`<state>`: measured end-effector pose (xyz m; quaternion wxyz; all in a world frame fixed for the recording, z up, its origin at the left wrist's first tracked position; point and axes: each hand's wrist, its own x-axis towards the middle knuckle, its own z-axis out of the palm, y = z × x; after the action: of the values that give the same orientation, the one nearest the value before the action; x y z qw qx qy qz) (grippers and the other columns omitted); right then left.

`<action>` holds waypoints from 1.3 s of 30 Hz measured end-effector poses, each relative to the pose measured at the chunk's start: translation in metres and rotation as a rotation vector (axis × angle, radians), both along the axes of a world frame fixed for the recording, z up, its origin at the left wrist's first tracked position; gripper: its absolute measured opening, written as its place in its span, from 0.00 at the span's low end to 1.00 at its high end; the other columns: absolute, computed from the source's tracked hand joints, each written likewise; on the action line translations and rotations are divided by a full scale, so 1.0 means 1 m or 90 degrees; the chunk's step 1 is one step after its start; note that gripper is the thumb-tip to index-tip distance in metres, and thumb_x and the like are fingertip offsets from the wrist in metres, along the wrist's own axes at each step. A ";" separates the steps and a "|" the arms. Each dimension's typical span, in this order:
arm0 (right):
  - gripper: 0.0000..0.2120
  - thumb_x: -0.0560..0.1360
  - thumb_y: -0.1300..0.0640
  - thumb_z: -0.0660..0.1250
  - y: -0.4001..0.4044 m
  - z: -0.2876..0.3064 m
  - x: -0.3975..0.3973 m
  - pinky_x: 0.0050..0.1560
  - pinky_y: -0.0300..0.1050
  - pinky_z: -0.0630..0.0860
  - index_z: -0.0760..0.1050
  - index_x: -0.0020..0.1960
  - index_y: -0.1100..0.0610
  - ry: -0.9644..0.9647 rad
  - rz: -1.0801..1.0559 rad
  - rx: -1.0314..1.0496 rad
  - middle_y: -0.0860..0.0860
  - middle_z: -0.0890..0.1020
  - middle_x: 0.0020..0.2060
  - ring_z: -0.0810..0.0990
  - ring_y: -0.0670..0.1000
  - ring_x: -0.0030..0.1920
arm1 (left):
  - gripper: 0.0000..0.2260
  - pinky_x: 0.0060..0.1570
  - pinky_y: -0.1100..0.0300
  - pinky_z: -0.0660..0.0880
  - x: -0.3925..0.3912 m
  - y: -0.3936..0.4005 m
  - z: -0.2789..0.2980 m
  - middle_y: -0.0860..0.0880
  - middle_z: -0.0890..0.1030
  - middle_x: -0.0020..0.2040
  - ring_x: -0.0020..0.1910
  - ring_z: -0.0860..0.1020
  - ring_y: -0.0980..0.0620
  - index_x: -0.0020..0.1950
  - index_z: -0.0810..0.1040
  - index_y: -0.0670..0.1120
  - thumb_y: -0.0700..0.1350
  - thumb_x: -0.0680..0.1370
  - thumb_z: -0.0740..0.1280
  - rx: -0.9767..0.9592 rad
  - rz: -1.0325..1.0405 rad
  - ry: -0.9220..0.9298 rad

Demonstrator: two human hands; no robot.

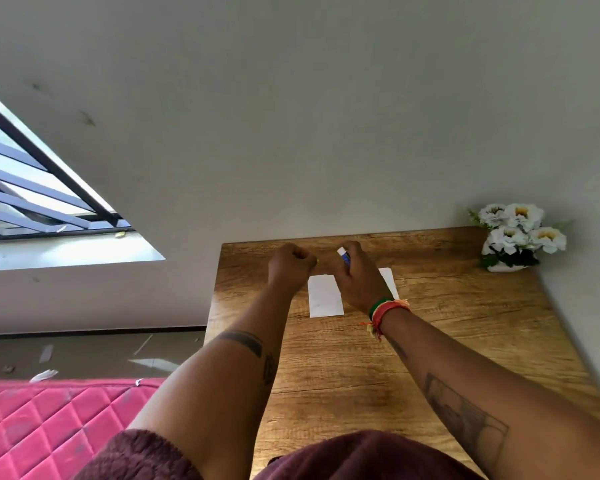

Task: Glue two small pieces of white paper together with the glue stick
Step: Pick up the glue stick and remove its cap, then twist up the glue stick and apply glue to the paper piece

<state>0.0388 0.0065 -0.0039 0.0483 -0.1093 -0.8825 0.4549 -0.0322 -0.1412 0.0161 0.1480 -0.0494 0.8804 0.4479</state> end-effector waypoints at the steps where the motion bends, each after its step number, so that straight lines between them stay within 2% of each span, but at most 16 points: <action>1: 0.14 0.81 0.57 0.62 -0.003 -0.002 -0.001 0.46 0.43 0.73 0.69 0.66 0.54 -0.002 -0.002 0.007 0.54 0.79 0.53 0.80 0.54 0.49 | 0.03 0.32 0.62 0.72 0.004 -0.008 -0.007 0.50 0.84 0.41 0.37 0.79 0.56 0.46 0.82 0.45 0.44 0.76 0.73 -0.058 -0.005 0.020; 3: 0.13 0.81 0.61 0.61 -0.011 -0.005 -0.004 0.49 0.43 0.73 0.71 0.66 0.55 -0.010 0.001 0.007 0.54 0.79 0.55 0.79 0.54 0.53 | 0.02 0.34 0.61 0.72 0.008 -0.027 -0.026 0.48 0.83 0.44 0.40 0.79 0.53 0.47 0.80 0.46 0.42 0.77 0.72 -0.139 -0.008 0.042; 7: 0.10 0.81 0.61 0.64 -0.027 -0.008 -0.010 0.50 0.40 0.74 0.72 0.62 0.54 -0.026 0.027 -0.040 0.51 0.84 0.54 0.82 0.50 0.54 | 0.06 0.42 0.54 0.78 0.010 -0.053 -0.052 0.48 0.81 0.50 0.47 0.79 0.49 0.54 0.78 0.47 0.43 0.79 0.71 -0.204 0.001 0.038; 11: 0.13 0.79 0.62 0.69 -0.042 -0.008 -0.017 0.53 0.32 0.76 0.72 0.62 0.54 -0.031 0.029 -0.107 0.49 0.85 0.57 0.82 0.44 0.56 | 0.07 0.43 0.56 0.72 0.010 -0.058 -0.065 0.46 0.81 0.53 0.50 0.78 0.48 0.57 0.79 0.47 0.44 0.79 0.71 -0.217 -0.008 0.019; 15: 0.14 0.78 0.59 0.71 -0.048 -0.006 -0.021 0.48 0.26 0.72 0.74 0.63 0.54 -0.035 0.022 -0.124 0.48 0.85 0.56 0.81 0.44 0.53 | 0.09 0.43 0.57 0.71 0.008 -0.053 -0.069 0.46 0.81 0.55 0.49 0.76 0.50 0.59 0.78 0.46 0.43 0.80 0.70 -0.219 -0.006 0.008; 17: 0.14 0.78 0.58 0.71 -0.047 -0.006 -0.024 0.51 0.31 0.74 0.75 0.63 0.55 -0.038 0.007 -0.139 0.49 0.84 0.56 0.81 0.47 0.54 | 0.11 0.45 0.56 0.74 0.008 -0.053 -0.070 0.45 0.80 0.58 0.51 0.77 0.49 0.61 0.78 0.47 0.44 0.79 0.71 -0.218 -0.012 -0.010; 19: 0.14 0.78 0.58 0.71 -0.044 -0.003 -0.026 0.57 0.41 0.78 0.77 0.63 0.54 -0.037 -0.017 -0.169 0.50 0.84 0.56 0.82 0.49 0.55 | 0.14 0.49 0.53 0.78 0.010 -0.054 -0.065 0.45 0.76 0.62 0.55 0.78 0.46 0.64 0.76 0.49 0.47 0.79 0.70 -0.229 -0.007 -0.023; 21: 0.14 0.78 0.57 0.71 -0.039 -0.001 -0.027 0.58 0.46 0.79 0.78 0.62 0.52 -0.037 -0.037 -0.189 0.48 0.83 0.54 0.82 0.48 0.54 | 0.14 0.53 0.51 0.77 0.010 -0.050 -0.055 0.46 0.75 0.63 0.57 0.77 0.45 0.65 0.76 0.49 0.49 0.80 0.68 -0.233 0.021 0.032; 23: 0.13 0.78 0.56 0.70 -0.032 0.003 -0.026 0.56 0.47 0.80 0.78 0.62 0.49 -0.031 -0.045 -0.211 0.46 0.83 0.52 0.82 0.47 0.53 | 0.12 0.49 0.56 0.76 0.008 -0.040 -0.038 0.49 0.79 0.58 0.54 0.79 0.48 0.62 0.80 0.47 0.49 0.81 0.66 -0.176 0.034 0.121; 24: 0.13 0.79 0.56 0.70 -0.029 0.007 -0.025 0.54 0.47 0.81 0.78 0.62 0.48 -0.026 -0.049 -0.227 0.46 0.83 0.52 0.82 0.48 0.52 | 0.10 0.45 0.58 0.74 0.007 -0.032 -0.026 0.50 0.82 0.53 0.51 0.80 0.50 0.59 0.82 0.46 0.48 0.81 0.66 -0.115 0.031 0.130; 26: 0.12 0.79 0.56 0.69 -0.024 0.014 -0.022 0.49 0.44 0.82 0.78 0.62 0.47 -0.012 -0.059 -0.258 0.47 0.83 0.52 0.82 0.49 0.52 | 0.11 0.39 0.60 0.75 0.005 -0.013 -0.003 0.51 0.86 0.46 0.45 0.83 0.51 0.53 0.85 0.45 0.50 0.82 0.68 0.074 0.034 0.050; 28: 0.10 0.80 0.56 0.68 -0.022 0.023 -0.017 0.43 0.35 0.79 0.78 0.61 0.47 0.012 -0.084 -0.281 0.47 0.84 0.50 0.83 0.45 0.49 | 0.11 0.38 0.62 0.79 0.010 0.003 0.017 0.48 0.87 0.45 0.43 0.85 0.52 0.54 0.85 0.45 0.52 0.80 0.71 0.270 0.029 -0.047; 29: 0.10 0.81 0.56 0.68 -0.020 0.028 -0.015 0.42 0.34 0.79 0.78 0.61 0.48 0.023 -0.103 -0.286 0.46 0.84 0.49 0.83 0.44 0.48 | 0.11 0.37 0.64 0.80 0.014 0.010 0.025 0.49 0.88 0.46 0.44 0.86 0.54 0.55 0.85 0.45 0.52 0.80 0.73 0.319 0.015 -0.062; 34: 0.12 0.79 0.58 0.70 -0.003 0.043 -0.004 0.46 0.47 0.85 0.76 0.61 0.50 0.030 -0.123 -0.251 0.48 0.84 0.50 0.85 0.49 0.48 | 0.10 0.44 0.60 0.82 0.027 0.031 0.037 0.50 0.86 0.49 0.49 0.85 0.51 0.56 0.83 0.48 0.48 0.77 0.76 0.307 0.021 -0.010; 39: 0.16 0.73 0.60 0.76 0.007 0.055 0.006 0.45 0.46 0.82 0.74 0.57 0.55 0.027 -0.158 -0.297 0.51 0.83 0.47 0.84 0.50 0.46 | 0.11 0.44 0.58 0.80 0.031 0.039 0.055 0.52 0.87 0.47 0.48 0.85 0.51 0.53 0.84 0.49 0.52 0.74 0.78 0.292 0.031 0.040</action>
<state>0.0452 0.0138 0.0513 0.0959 -0.2152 -0.7323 0.6390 -0.0016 -0.1020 0.0713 0.1167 -0.0216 0.7582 0.6412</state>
